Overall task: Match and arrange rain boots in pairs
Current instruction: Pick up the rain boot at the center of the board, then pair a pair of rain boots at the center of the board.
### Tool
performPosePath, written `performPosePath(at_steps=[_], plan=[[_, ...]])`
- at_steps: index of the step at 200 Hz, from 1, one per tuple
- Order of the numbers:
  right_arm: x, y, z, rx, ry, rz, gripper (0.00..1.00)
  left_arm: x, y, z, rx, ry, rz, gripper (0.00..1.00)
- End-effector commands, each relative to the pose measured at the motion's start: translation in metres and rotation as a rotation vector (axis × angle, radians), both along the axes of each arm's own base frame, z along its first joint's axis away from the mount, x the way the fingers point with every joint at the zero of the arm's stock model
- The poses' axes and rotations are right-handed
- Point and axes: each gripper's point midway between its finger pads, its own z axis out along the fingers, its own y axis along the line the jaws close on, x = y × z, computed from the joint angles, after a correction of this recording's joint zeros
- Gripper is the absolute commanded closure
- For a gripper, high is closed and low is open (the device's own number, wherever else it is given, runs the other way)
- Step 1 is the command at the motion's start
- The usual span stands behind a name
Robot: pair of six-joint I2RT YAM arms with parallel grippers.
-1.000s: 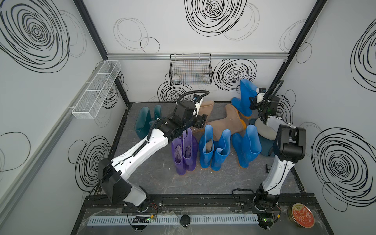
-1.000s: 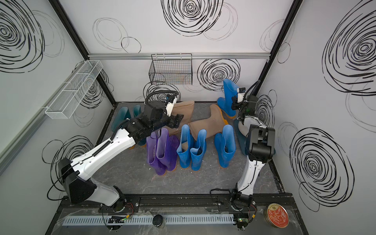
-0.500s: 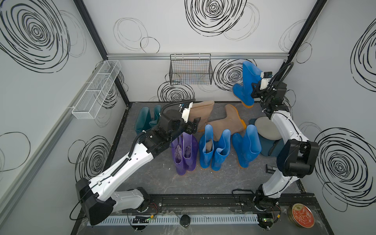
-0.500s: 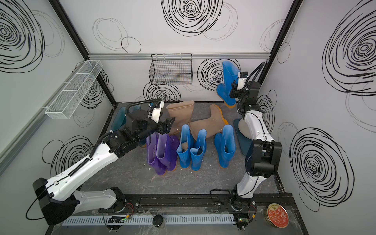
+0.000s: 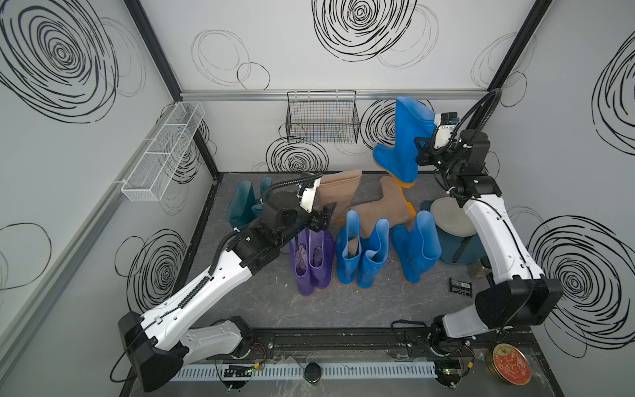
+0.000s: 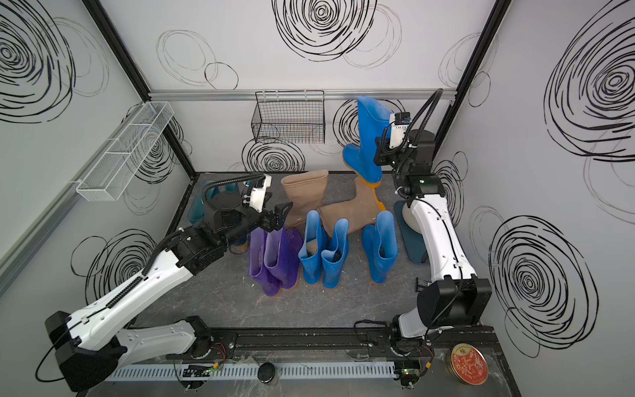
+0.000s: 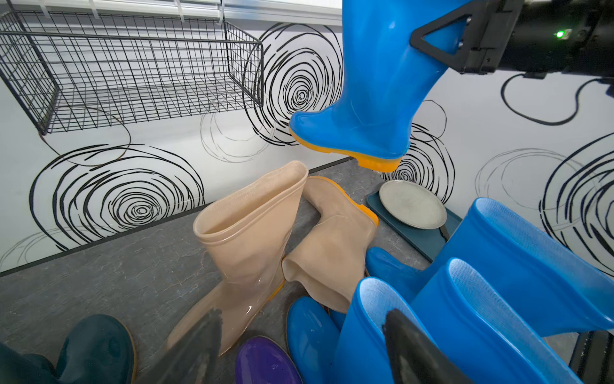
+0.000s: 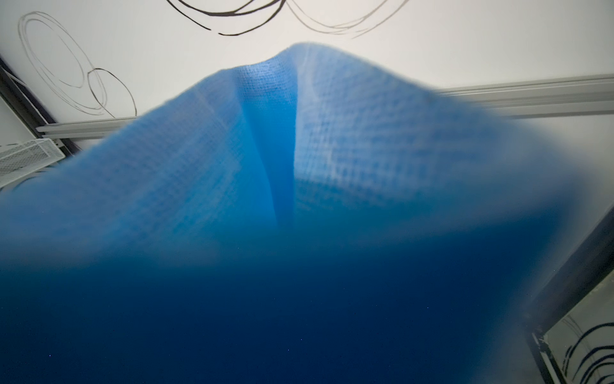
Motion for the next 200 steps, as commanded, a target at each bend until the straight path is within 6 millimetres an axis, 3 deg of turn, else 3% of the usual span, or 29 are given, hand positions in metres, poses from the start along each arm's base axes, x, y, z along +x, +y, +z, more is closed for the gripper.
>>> performPosePath(at_steps=[1, 72, 104, 154, 200], plan=[[-0.036, -0.001, 0.053, 0.092, -0.125, -0.075, 1.00, -0.005, 0.006, 0.019, -0.040, -0.064, -0.019, 0.20], [-0.091, 0.022, 0.012, 0.154, 0.010, -0.224, 1.00, -0.016, 0.013, 0.022, -0.074, -0.064, -0.034, 0.20], [-0.115, 0.032, 0.005, 0.158, 0.005, -0.232, 1.00, -0.016, 0.013, 0.025, -0.088, -0.063, -0.036, 0.20], [-0.138, 0.033, -0.012, 0.119, 0.031, -0.309, 1.00, -0.015, 0.003, 0.028, -0.092, -0.048, -0.055, 0.19], [-0.157, 0.024, -0.013, 0.100, 0.017, -0.354, 1.00, -0.014, -0.015, 0.034, -0.060, -0.049, -0.089, 0.19]])
